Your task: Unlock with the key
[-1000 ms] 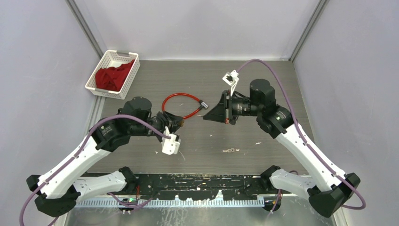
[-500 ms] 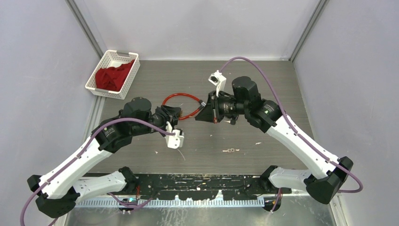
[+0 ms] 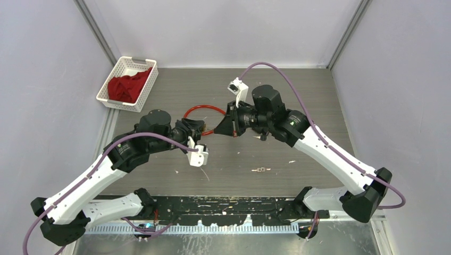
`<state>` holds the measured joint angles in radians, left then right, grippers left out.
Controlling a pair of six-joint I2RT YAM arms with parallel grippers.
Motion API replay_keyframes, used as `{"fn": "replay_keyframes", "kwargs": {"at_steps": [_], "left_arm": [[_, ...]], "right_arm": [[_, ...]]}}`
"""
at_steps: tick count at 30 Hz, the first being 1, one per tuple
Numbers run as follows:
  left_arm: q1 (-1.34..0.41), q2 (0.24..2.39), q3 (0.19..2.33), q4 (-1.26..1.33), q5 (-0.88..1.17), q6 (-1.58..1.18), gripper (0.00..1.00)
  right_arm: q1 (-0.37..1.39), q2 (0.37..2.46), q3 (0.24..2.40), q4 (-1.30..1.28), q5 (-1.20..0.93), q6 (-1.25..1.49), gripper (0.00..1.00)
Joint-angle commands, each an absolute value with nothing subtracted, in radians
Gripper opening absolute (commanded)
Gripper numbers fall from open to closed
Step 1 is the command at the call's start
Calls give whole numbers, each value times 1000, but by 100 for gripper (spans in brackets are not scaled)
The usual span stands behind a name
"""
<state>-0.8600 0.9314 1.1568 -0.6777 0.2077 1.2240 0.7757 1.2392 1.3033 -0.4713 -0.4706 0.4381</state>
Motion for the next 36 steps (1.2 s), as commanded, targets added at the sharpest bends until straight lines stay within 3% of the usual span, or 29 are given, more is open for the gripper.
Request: {"fn": "replay_keyframes", "kwargs": {"at_steps": [1, 36], "left_arm": [[-863, 916, 1186, -626, 198, 1208, 0], [-863, 946, 1209, -664, 121, 1175, 0]], "right_arm": [[790, 1249, 1354, -410, -423, 452, 1], [821, 1300, 1368, -354, -331, 472, 1]]}}
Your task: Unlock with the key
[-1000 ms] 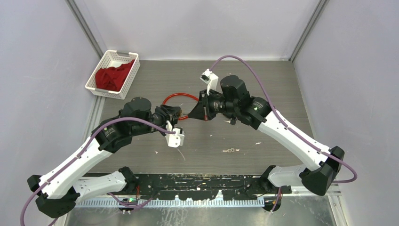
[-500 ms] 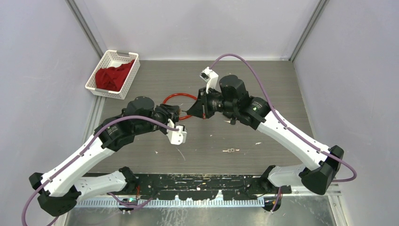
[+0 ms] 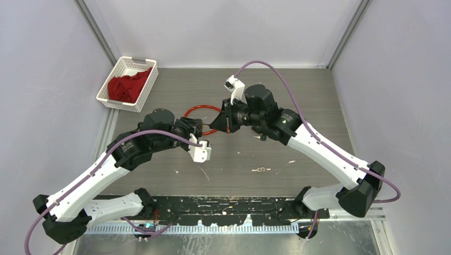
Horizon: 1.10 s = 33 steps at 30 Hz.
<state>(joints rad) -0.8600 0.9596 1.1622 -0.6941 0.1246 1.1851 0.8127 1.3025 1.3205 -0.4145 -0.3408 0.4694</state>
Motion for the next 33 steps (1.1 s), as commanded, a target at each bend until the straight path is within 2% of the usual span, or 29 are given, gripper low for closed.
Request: {"fn": "replay_keyframes", "kwargs": {"at_steps": [1, 33], "left_arm": [[-862, 946, 1209, -664, 122, 1175, 0], [-863, 932, 1206, -666, 129, 1171, 0]], "right_arm": [[821, 1301, 1367, -352, -331, 474, 1], [837, 1318, 1352, -326, -320, 489, 1]]}}
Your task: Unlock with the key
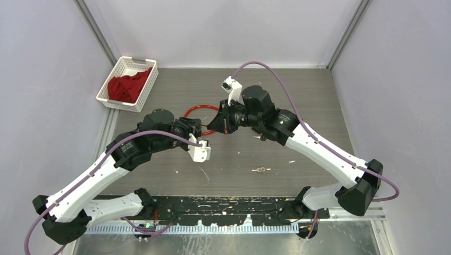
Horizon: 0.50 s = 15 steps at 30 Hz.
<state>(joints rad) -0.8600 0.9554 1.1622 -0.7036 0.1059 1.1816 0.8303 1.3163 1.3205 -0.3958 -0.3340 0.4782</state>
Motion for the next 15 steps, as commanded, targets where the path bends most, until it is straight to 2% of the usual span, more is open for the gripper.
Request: {"fn": "replay_keyframes", "kwargs": {"at_steps": [1, 15], "left_arm": [[-862, 931, 1206, -667, 130, 1169, 0], [-862, 933, 1213, -672, 153, 1163, 0]], "right_arm": [[838, 1319, 1352, -325, -319, 490, 1], [843, 1325, 1350, -313, -307, 490, 1]]}}
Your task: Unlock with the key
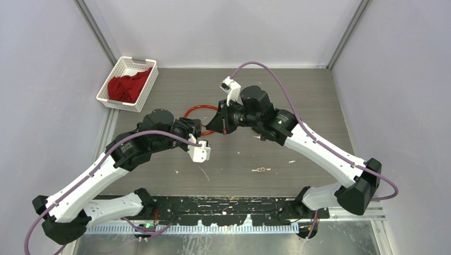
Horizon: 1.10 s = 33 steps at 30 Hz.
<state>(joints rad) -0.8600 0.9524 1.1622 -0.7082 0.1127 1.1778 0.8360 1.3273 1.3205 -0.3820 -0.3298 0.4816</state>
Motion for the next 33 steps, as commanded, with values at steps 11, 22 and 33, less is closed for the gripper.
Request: {"fn": "replay_keyframes", "kwargs": {"at_steps": [11, 22, 33], "left_arm": [[-863, 957, 1217, -670, 138, 1185, 0], [-869, 982, 1228, -657, 96, 1197, 0], [-887, 948, 1202, -654, 160, 1278, 0]], "right_arm": [[855, 1331, 1351, -300, -282, 506, 1], [912, 1356, 1364, -301, -174, 549, 1], [916, 1368, 1342, -236, -190, 605, 1]]}}
